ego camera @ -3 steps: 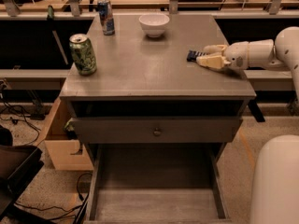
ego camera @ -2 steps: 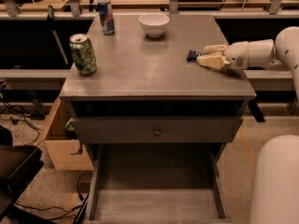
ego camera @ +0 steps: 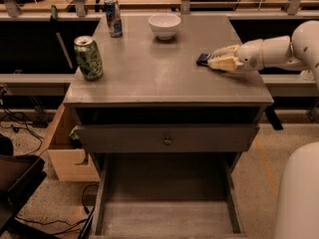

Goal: Move rxbar blueberry near green can

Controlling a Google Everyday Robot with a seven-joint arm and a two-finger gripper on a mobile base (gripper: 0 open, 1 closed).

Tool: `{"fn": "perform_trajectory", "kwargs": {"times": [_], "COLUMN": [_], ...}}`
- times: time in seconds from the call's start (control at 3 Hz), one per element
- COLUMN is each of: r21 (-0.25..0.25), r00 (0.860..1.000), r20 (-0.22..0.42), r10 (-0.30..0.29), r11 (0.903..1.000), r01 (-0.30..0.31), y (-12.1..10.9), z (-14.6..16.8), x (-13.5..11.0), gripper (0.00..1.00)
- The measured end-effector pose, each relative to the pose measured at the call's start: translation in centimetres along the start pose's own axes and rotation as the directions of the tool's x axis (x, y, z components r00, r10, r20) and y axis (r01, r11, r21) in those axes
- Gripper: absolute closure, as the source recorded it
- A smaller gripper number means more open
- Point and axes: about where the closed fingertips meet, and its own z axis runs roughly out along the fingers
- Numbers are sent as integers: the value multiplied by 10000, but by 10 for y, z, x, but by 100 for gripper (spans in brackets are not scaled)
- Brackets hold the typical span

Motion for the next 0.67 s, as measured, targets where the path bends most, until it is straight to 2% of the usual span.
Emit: {"fn": "perform_trajectory", "kwargs": {"times": [0.33, 0.67], "r21": [1005, 1362], "r00": [9889, 9658], "r20": [-542, -1296], "r10": [-1381, -2246], "r11": [9846, 9607], "r01": [1430, 2417], "y": [21, 67], "z": [7, 26], "x": [-62, -119], "gripper": [100, 100]}}
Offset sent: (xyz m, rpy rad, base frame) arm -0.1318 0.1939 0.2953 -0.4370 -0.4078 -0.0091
